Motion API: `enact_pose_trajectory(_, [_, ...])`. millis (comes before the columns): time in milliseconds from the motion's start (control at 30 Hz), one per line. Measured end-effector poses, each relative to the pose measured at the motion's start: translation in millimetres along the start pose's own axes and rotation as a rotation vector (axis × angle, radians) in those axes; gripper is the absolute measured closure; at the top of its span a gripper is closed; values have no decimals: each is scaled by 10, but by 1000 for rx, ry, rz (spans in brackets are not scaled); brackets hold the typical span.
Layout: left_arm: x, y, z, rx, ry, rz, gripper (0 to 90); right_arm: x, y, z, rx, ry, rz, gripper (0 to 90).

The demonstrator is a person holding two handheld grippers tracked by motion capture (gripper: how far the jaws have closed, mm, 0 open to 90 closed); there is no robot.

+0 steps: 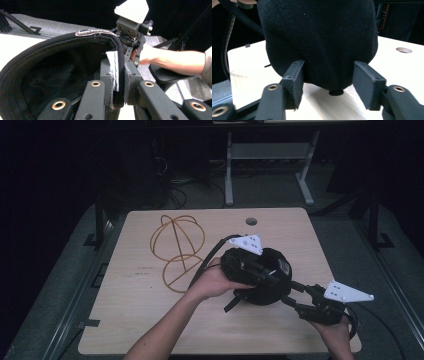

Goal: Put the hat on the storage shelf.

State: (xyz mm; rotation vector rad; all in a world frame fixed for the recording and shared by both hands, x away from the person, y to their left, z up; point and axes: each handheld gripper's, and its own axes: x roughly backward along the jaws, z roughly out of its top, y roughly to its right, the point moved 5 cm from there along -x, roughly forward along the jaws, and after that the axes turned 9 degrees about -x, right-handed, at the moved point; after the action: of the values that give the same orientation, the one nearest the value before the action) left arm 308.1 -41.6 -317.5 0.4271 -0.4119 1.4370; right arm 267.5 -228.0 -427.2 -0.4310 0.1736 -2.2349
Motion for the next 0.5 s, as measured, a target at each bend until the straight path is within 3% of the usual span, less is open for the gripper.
enact_pose_trajectory(100, [-18, 0, 20, -4, -8, -8, 807, -5, -12, -4, 15, -5, 5, 479])
enact_pose_trajectory(133, [-31, -3, 36, -6, -11, -11, 807, -15, -32, -8, 13, -9, 27, 554])
enact_pose_trajectory(300, [-48, 15, 57, -18, -20, -11, 807, -28, -54, -1, 29, -8, 42, 673])
enact_pose_trajectory(433, [-29, 29, 46, -22, -27, -8, 807, -15, -80, -1, 55, -12, 37, 829])
enact_pose_trajectory(500, [-13, 19, 38, -19, -26, 0, 806, -10, -84, 0, 57, -12, 35, 837])
